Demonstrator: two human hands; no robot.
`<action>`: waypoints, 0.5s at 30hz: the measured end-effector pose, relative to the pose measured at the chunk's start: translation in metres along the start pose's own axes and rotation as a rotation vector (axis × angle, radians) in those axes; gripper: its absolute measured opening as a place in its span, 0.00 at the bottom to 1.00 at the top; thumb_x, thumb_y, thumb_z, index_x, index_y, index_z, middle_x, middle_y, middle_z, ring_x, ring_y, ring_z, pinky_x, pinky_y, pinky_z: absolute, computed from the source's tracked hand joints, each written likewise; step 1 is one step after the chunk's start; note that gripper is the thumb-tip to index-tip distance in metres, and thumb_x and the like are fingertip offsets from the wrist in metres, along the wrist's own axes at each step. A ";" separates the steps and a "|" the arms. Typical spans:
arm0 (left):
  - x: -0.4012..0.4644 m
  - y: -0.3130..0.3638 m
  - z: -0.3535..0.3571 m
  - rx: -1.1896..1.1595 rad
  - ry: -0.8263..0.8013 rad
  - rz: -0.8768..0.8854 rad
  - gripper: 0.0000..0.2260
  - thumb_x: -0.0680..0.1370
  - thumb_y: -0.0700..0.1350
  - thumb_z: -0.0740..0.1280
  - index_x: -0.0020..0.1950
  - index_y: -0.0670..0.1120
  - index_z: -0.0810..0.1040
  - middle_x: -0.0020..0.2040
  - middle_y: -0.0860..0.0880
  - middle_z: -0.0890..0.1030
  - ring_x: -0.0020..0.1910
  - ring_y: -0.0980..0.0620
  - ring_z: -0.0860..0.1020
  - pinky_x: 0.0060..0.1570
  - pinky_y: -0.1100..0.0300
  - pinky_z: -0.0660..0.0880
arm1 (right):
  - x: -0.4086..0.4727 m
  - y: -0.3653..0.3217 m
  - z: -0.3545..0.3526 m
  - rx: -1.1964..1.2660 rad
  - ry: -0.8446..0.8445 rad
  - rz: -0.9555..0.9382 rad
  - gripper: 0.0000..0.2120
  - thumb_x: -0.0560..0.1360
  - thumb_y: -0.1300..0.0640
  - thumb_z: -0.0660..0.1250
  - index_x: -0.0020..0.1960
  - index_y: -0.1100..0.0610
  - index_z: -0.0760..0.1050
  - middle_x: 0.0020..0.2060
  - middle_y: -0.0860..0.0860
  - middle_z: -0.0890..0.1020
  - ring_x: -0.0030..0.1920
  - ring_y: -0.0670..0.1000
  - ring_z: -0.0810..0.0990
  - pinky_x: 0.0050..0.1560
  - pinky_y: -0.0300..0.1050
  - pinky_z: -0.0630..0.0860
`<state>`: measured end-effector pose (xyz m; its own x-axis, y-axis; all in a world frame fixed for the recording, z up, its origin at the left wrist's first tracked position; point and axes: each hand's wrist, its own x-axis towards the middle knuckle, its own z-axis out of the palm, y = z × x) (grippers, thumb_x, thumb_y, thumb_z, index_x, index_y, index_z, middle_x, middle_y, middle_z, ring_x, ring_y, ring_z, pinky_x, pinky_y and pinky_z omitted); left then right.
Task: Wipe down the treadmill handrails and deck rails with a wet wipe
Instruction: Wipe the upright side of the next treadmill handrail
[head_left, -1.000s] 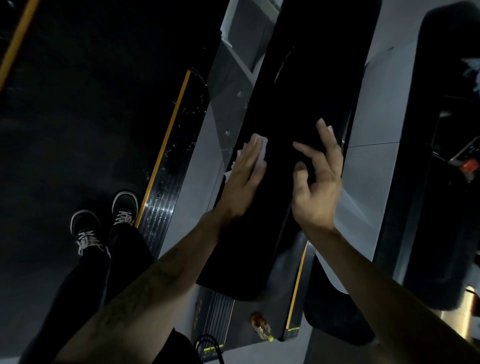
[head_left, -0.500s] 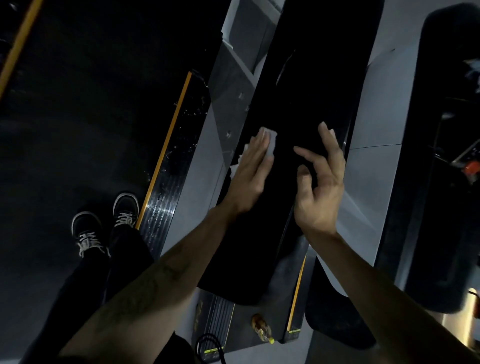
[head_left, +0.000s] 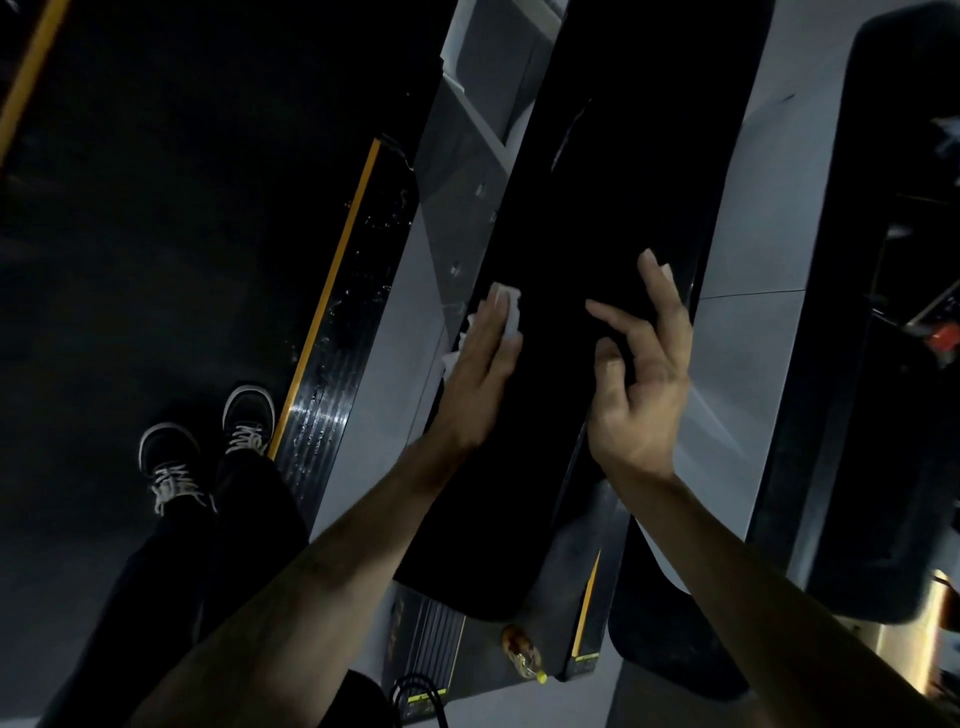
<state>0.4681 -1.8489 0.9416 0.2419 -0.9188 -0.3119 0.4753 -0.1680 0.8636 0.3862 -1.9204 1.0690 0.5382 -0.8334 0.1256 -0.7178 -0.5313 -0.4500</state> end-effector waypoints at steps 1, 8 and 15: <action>0.015 0.000 -0.004 0.002 0.002 -0.036 0.26 0.87 0.55 0.53 0.84 0.48 0.55 0.84 0.52 0.54 0.83 0.56 0.51 0.82 0.53 0.50 | 0.000 0.000 0.000 -0.003 0.001 0.001 0.17 0.77 0.67 0.61 0.62 0.60 0.81 0.79 0.54 0.66 0.82 0.55 0.57 0.79 0.63 0.57; 0.024 -0.018 -0.024 -0.216 0.007 -0.347 0.38 0.77 0.75 0.58 0.81 0.54 0.65 0.80 0.50 0.67 0.80 0.48 0.64 0.79 0.41 0.61 | 0.000 0.003 0.001 0.002 0.018 -0.021 0.17 0.77 0.67 0.60 0.61 0.61 0.81 0.78 0.56 0.66 0.81 0.57 0.58 0.77 0.67 0.59; -0.018 -0.039 -0.025 -0.161 -0.018 -0.219 0.31 0.80 0.72 0.57 0.81 0.62 0.63 0.79 0.65 0.64 0.78 0.66 0.60 0.80 0.54 0.54 | 0.000 0.002 0.001 -0.015 0.011 -0.028 0.18 0.76 0.68 0.60 0.61 0.61 0.81 0.78 0.58 0.66 0.81 0.59 0.58 0.76 0.69 0.59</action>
<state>0.4661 -1.8174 0.9038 0.1040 -0.8732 -0.4761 0.6438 -0.3058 0.7015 0.3850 -1.9215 1.0672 0.5534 -0.8198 0.1473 -0.7090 -0.5564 -0.4333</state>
